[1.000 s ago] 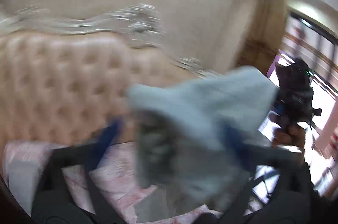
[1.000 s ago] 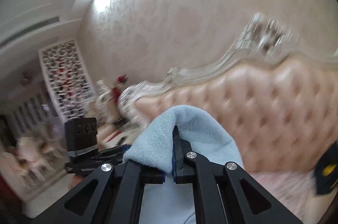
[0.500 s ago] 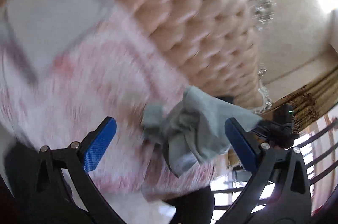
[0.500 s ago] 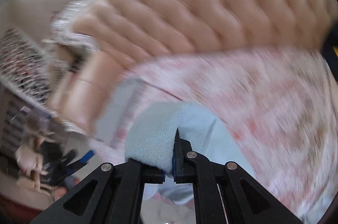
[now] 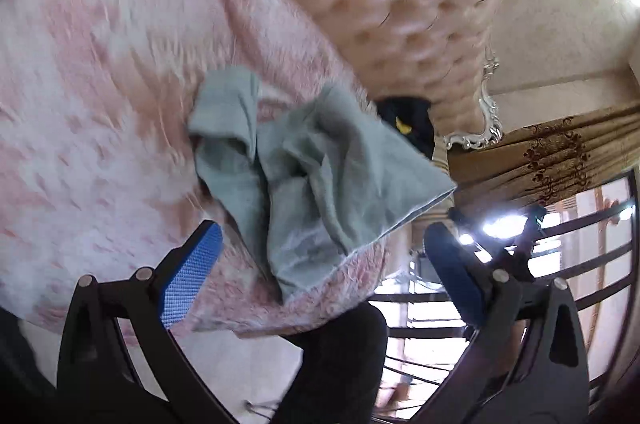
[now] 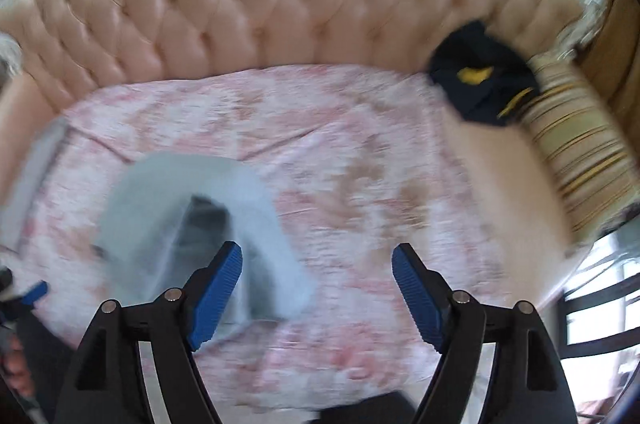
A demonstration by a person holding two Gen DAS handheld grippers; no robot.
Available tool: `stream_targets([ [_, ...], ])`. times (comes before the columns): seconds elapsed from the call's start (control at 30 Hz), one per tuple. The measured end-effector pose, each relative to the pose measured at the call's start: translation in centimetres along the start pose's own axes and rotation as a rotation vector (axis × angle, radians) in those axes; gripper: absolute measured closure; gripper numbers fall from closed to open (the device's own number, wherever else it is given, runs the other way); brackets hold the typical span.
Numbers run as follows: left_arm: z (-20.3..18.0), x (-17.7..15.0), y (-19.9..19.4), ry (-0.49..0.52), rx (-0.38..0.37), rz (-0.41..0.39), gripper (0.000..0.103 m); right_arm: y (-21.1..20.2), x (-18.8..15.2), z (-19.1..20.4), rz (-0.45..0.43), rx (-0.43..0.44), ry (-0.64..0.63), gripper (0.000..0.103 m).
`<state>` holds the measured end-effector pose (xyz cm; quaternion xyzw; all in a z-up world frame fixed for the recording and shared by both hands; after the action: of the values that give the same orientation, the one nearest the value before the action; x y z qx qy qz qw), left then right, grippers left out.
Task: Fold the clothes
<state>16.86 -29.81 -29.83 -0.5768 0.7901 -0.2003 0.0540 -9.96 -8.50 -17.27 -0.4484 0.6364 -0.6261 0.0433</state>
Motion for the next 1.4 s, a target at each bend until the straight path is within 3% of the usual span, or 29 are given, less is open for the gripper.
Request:
stream_targets([
  [0.1, 0.9, -0.6, 0.4, -0.039, 0.007, 0.012, 0.003, -3.0, -1.3, 5.6, -0.185, 0.005, -0.248, 0.025],
  [0.2, 1.8, -1.2, 0.7, -0.079, 0.014, 0.024, 0.003, -4.3, -4.5, 13.4, -0.411, -0.128, -0.636, 0.024],
  [0.33, 3.1, -1.0, -1.9, -0.079, 0.044, -0.011, 0.003, -2.2, -9.7, 20.9, -0.586, -0.321, -1.052, 0.024],
  [0.5, 5.4, 0.0, -4.5, -0.112, 0.062, -0.067, 0.003, 0.5, -14.5, 23.4, -0.653, -0.417, -1.333, 0.024],
  [0.67, 5.4, 0.2, -4.6, -0.093, 0.067, -0.075, 0.003, 2.7, -15.4, 23.8, -0.58, -0.422, -1.434, 0.023],
  [0.83, 4.1, -0.3, -4.2, -0.011, 0.092, -0.058, 0.004, 2.7, -14.6, 23.5, -0.615, -0.451, -1.422, 0.023],
  [0.97, 3.0, -0.6, -3.8, 0.056, 0.114, -0.043, 0.023, 4.0, -12.6, 23.4, -0.593, -0.442, -1.375, 0.027],
  [1.03, 2.4, -0.8, -3.6, 0.09, 0.125, -0.036, 0.028, 4.0, -11.4, 23.1, -0.58, -0.413, -1.323, 0.061],
  [1.07, 2.1, -0.9, -3.5, 0.107, 0.13, -0.032, 0.029, 3.8, -10.7, 22.8, -0.567, -0.395, -1.284, 0.087],
  [1.23, 2.5, -1.0, -3.4, 0.094, 0.146, -0.024, 0.029, 0.1, -5.1, 19.8, -0.526, -0.259, -0.938, 0.089],
  [1.4, 2.0, -1.3, -2.8, 0.108, 0.139, -0.006, 0.029, -4.9, 1.3, 10.8, -0.447, -0.029, -0.346, 0.09],
])
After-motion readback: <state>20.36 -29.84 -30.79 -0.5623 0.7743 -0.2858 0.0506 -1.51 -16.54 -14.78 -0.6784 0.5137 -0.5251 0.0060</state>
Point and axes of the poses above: each gripper's, at about its wrist camera, not at the fingertips, and y roughly the way its jaws point, z to its left, x to its top, the point moved 5 cm from there along y, roughly the way its jaws point, and after that the axes turned 6 degrees about -x, right-handed, at the moved point
